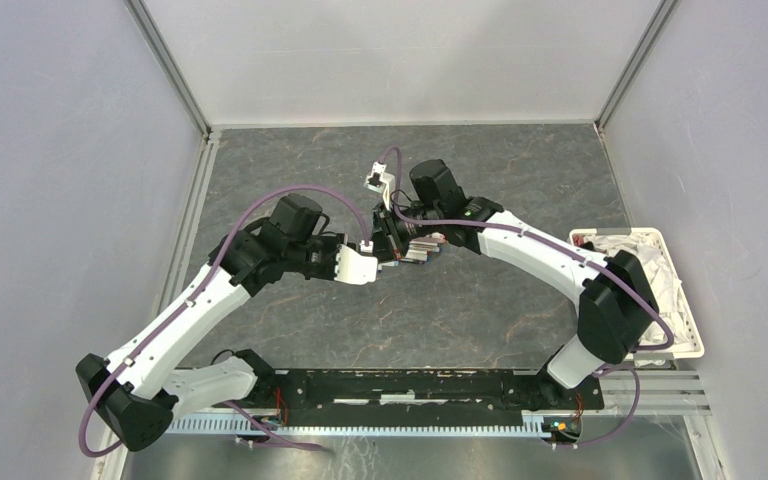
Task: Open the pen caps
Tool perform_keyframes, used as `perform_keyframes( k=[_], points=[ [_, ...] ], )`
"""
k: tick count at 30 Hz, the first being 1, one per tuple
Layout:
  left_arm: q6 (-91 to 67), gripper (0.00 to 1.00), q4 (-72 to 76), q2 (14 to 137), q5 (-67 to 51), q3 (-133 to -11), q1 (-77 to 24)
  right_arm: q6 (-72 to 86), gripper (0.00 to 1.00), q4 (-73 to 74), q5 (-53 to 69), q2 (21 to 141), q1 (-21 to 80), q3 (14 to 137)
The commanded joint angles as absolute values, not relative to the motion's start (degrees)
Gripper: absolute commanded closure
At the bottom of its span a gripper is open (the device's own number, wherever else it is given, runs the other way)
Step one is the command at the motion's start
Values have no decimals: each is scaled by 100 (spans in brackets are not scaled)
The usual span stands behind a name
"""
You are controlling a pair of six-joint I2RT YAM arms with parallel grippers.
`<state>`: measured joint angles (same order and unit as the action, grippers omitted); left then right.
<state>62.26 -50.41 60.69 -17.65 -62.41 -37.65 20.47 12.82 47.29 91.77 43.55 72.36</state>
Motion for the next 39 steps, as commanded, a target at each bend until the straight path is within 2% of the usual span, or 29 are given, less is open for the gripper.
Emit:
perform_keyframes(
  k=[1,3,4,9,15,18,23,25,26,27,28,29,31,33,37,39],
  points=[
    [6199,43,-5370,5935,-2061,-6566,-3779,1739,100,975,5207,8856,4361,7090],
    [6110,28,-5668,5901,-2306,-6672,-3779,1631,100,771,5393,8689,4343,6914],
    [6021,27,-5795,5888,-2443,-6725,-3779,1579,100,678,5484,8605,4328,6837],
    [5623,27,-5953,5887,-2859,-6907,-3779,1464,100,307,5881,8339,4328,6529],
    [5544,36,-6038,6071,-3171,-7133,-3779,1381,100,358,5991,8386,4333,6608],
    [5537,47,-6037,6200,-3098,-7202,-3779,1371,100,385,5957,8439,4327,6632],
    [5717,83,-6056,6275,-2748,-7116,-3779,1298,100,498,5852,8455,4332,6628],
    [5699,95,-5958,6267,-2606,-7037,-3779,1351,100,479,5768,8487,4332,6645],
    [5677,97,-5905,6267,-2570,-7017,-3779,1419,92,399,5766,8522,4337,6645],
    [5659,98,-5856,6266,-2564,-7000,-3779,1549,78,307,5774,8562,4355,6631],
    [5627,98,-5794,6266,-2574,-6990,-3779,1649,72,186,5779,8631,4381,6606],
    [5607,98,-5747,6263,-2587,-6994,-3779,1670,65,187,5798,8704,4415,6644],
    [5604,98,-5706,6265,-2621,-7018,-3784,1661,62,236,5814,8866,4474,6703],
    [5624,98,-5703,6276,-2624,-7018,-3779,1670,69,251,5827,8982,4486,6750],
    [5738,98,-5703,6220,-2556,-6918,-3784,1549,100,468,5710,9105,4481,6886],
    [5776,98,-5699,6212,-2458,-6884,-3779,1323,100,836,5556,9132,4444,6951]
  ],
)
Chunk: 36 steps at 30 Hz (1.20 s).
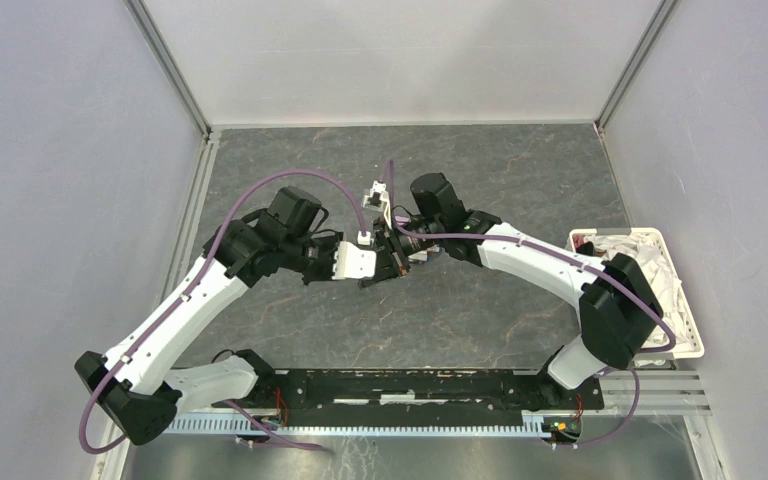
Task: Open the pen caps
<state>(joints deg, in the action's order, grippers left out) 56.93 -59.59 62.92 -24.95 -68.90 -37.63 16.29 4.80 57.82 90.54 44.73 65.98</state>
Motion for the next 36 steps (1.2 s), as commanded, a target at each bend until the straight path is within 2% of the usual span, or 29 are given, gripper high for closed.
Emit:
perform_keyframes(
  k=[1,6,13,16,23,28,31,36],
  points=[
    [5805,98,-5697,6218,-2376,-6878,-3780,1272,100,924,5525,9119,4406,6909],
    [6157,98,-5748,6273,-1940,-6755,-3612,876,100,1423,5082,8743,3967,6369],
    [7270,98,-6076,6626,-2347,-6958,-2151,400,100,1774,4669,8206,3725,5503],
    [7400,98,-6130,6806,-2418,-7061,-1856,370,100,1830,4444,8162,3673,5486],
    [6278,98,-5334,6785,-2470,-6215,-2026,698,100,1924,2788,8113,2594,5489],
    [5144,98,-4701,7348,-2062,-5859,-2113,895,100,2007,566,8199,1971,5205],
    [4776,98,-4351,7644,-1986,-5711,-2118,1030,100,1694,-237,8196,1867,4980],
    [4422,98,-3725,8035,-1995,-5423,-2118,926,100,1027,-754,8459,1862,4737]
  ],
)
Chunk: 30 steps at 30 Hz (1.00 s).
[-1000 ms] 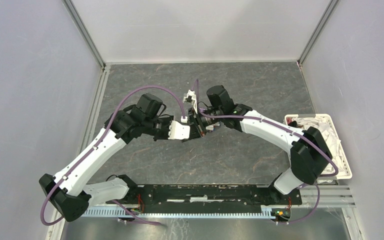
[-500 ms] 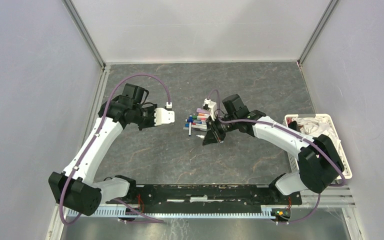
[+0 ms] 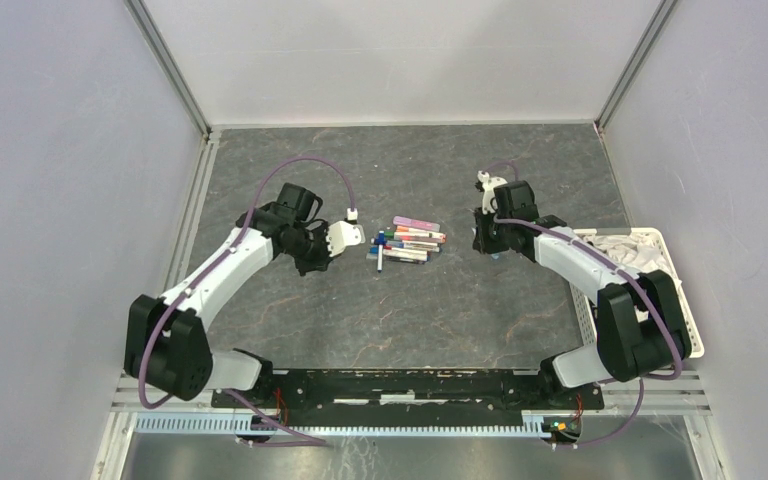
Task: Open the pen caps
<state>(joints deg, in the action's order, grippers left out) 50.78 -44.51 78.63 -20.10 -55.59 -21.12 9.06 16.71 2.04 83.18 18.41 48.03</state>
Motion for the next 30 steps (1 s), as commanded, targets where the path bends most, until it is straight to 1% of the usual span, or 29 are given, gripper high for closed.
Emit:
perform_keyframes(
  k=[1,4,8,10,13,17,19,20,24,26,28,29,30],
  points=[
    [4399,98,-3622,8091,-2011,-5358,-2116,885,100,957,-826,8538,1861,4742],
    [4437,98,-3302,8229,-1936,-5139,-2118,792,100,950,-872,8817,1852,4824],
    [4545,97,-2929,8417,-1794,-4853,-2110,790,91,936,-824,9135,1853,4841],
    [4597,97,-2783,8554,-1715,-4761,-2115,793,85,930,-767,9231,1854,4830],
    [4688,96,-2603,8684,-1618,-4651,-2113,791,80,936,-739,9257,1843,4784],
    [4797,92,-2414,8804,-1547,-4507,-2116,782,71,982,-689,9213,1809,4737],
    [4798,86,-2387,8860,-1547,-4487,-2116,769,63,1033,-681,9184,1796,4742],
    [4795,79,-2382,8863,-1554,-4483,-2112,757,58,1066,-685,9155,1797,4746],
    [4832,63,-2481,8751,-1674,-4521,-2117,752,57,1148,-686,9006,1800,4804],
    [4856,52,-2640,8673,-1758,-4614,-2114,758,57,1209,-679,8930,1795,4919],
    [4871,37,-2852,8576,-1862,-4750,-2111,773,57,1292,-658,8857,1796,5087],
    [4891,33,-2965,8535,-1930,-4822,-2110,775,58,1321,-642,8830,1799,5169],
    [4892,31,-3079,8486,-1978,-4894,-2105,778,57,1379,-634,8804,1802,5291]
  ],
)
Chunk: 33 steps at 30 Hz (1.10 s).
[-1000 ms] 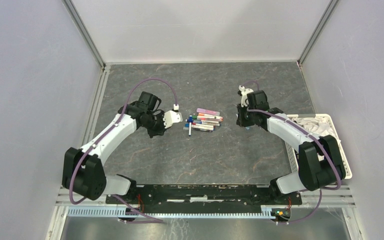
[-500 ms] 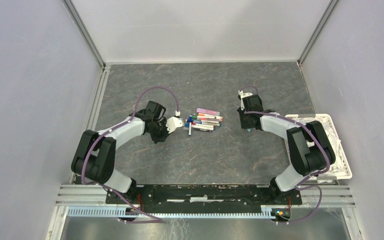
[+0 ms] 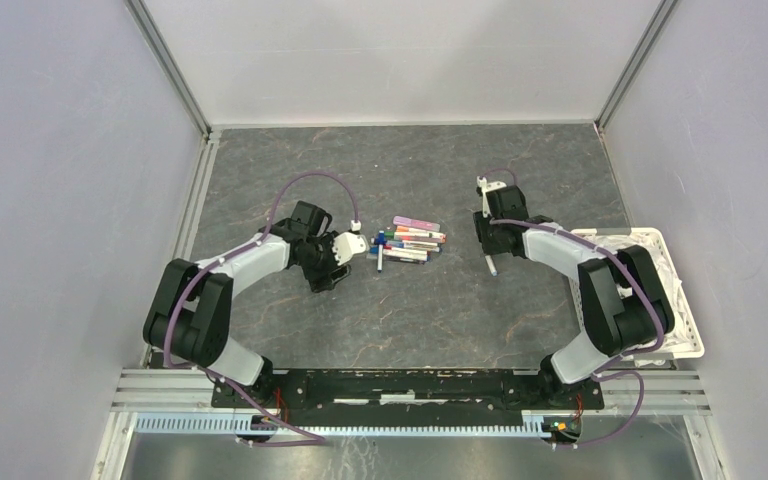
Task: Open the pen caps
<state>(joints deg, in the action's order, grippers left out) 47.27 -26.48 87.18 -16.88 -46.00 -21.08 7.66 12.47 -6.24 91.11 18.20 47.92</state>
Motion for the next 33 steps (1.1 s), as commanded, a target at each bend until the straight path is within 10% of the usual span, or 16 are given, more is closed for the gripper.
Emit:
perform_keyframes(
  k=[1,7,20,33],
  points=[
    [4885,31,-3185,8436,-2031,-4979,-2098,782,57,1404,-601,8776,1806,5403],
    [4724,0,-4101,8174,-2624,-6019,-2015,654,48,1376,-290,8961,2011,6208],
    [3756,0,-4978,7598,-2645,-7846,-1840,-430,27,2169,829,11491,2722,9033],
    [3583,0,-5154,7512,-2593,-8029,-1828,-695,35,2223,806,12085,2926,9054]
  ],
)
